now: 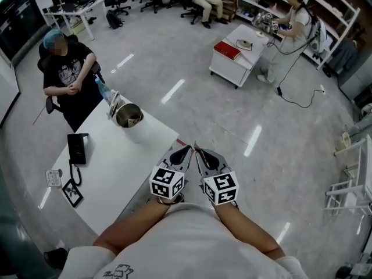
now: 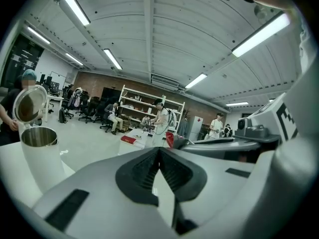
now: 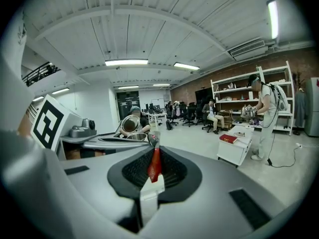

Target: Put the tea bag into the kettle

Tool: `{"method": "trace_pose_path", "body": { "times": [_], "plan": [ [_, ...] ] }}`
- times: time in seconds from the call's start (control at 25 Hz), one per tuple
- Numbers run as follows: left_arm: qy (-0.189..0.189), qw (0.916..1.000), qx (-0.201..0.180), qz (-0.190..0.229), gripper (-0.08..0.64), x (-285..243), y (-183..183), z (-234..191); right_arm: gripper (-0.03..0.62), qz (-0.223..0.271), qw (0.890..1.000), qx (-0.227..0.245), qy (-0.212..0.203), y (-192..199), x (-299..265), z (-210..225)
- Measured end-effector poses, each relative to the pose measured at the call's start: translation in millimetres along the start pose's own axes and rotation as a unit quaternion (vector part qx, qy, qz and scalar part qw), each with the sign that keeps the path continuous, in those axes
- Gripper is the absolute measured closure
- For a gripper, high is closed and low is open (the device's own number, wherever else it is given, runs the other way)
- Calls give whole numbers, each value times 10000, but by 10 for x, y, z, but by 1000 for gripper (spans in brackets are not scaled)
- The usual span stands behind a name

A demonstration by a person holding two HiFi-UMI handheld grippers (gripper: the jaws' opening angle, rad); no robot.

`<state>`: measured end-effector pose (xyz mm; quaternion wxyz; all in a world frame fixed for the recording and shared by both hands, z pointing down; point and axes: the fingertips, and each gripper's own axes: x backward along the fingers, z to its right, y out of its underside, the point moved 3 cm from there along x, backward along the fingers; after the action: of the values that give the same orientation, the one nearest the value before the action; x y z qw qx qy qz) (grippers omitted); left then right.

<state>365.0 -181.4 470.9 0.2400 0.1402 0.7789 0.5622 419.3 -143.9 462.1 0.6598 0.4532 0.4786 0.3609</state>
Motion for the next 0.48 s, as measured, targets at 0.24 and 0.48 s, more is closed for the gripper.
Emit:
{"method": "trace_pose_path", "body": {
  "times": [0.24,0.48],
  "plan": [
    [-65,9999,45,-77,552,-213,-107,-469,558,-6,9999,-158,9,-122,-491,145],
    [-337,9994,-24,-3,551,-221,-343,-1083,558,66,9995,-111,-272,-360,-1109,11]
  ]
}}
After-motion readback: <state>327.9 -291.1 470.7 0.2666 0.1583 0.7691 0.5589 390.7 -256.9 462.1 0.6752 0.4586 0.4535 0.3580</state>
